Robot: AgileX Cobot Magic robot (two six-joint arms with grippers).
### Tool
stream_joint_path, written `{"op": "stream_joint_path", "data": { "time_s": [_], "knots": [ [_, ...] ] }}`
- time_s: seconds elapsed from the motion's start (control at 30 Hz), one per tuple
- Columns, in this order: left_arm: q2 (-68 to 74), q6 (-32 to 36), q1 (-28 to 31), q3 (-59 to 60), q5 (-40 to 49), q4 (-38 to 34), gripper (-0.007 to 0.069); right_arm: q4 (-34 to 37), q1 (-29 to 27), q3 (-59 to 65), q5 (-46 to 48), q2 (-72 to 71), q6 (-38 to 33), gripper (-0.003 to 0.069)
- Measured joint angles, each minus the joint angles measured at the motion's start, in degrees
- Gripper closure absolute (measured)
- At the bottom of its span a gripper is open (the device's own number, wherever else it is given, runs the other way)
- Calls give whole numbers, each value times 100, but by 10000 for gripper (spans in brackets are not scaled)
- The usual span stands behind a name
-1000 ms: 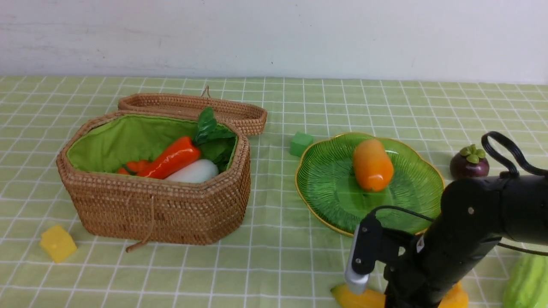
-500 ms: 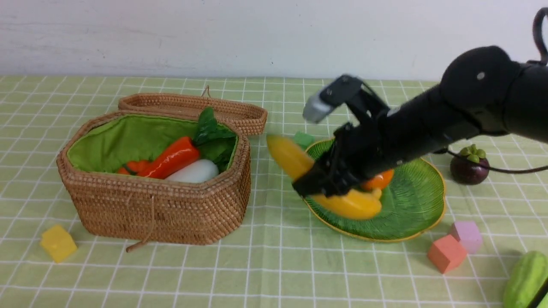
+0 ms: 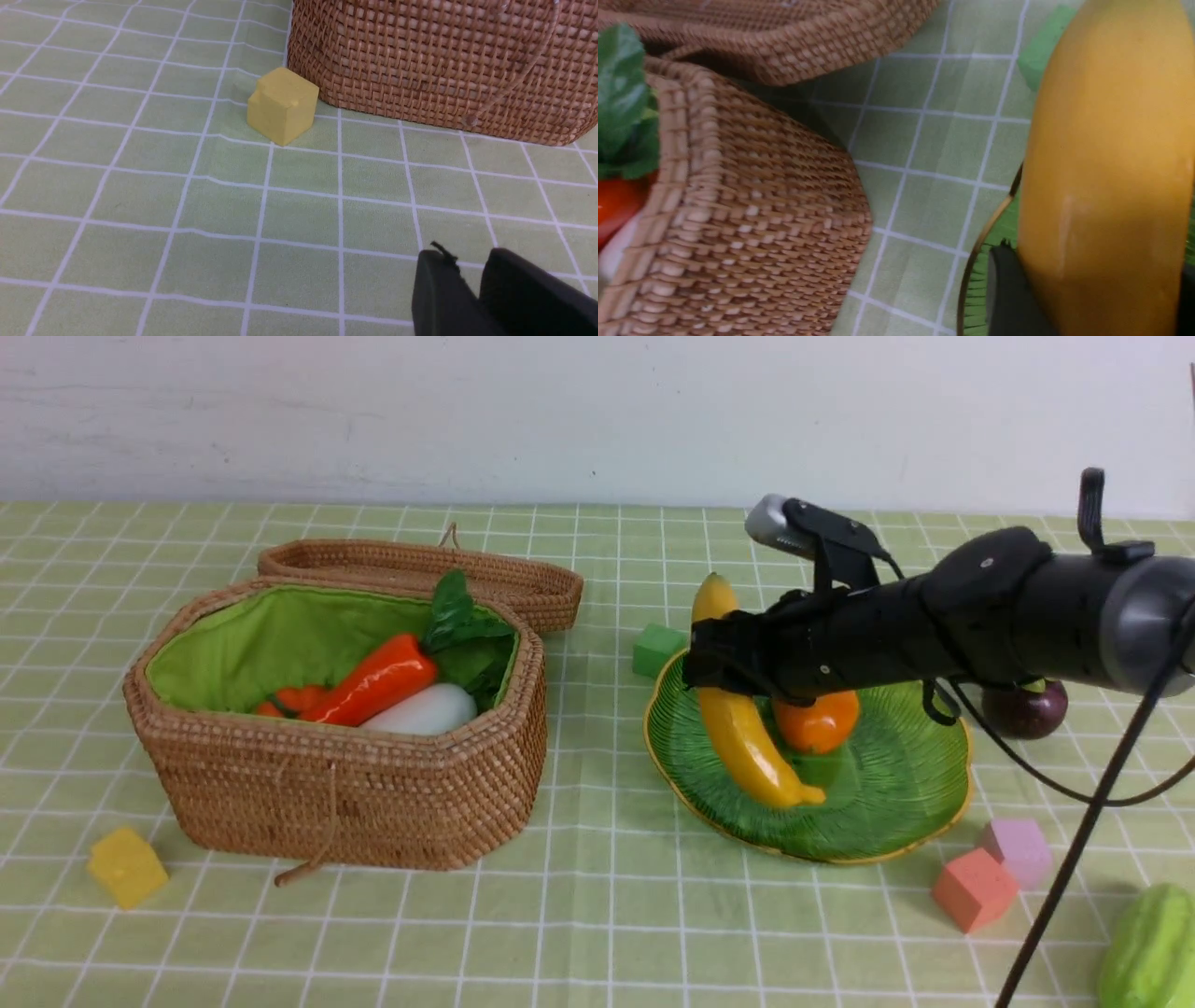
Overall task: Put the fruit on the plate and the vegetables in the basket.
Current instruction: Use the right arm to grab a banana and put it into the right plate, then use the right arm to grab a mangosteen and put it into the right plate
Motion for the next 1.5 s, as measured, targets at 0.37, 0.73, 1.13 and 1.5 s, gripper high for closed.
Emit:
{"op": "stream_joint_path", "data": {
  "time_s": [0.37,0.73,1.13,1.5],
  "knots": [
    [0,0,0,0,0,0,477,-76,-11,0,525,-103,15,-15],
    [0,0,0,0,0,0,470,-384,-1514,-12,717,-1236,413,33],
    [0,0,0,0,0,0,461,-2398,-2506,-30,659,-729,931,37],
    [0,0,0,0,0,0,459,-3446,-2524,-30,167,-128,1973,46]
  ]
}}
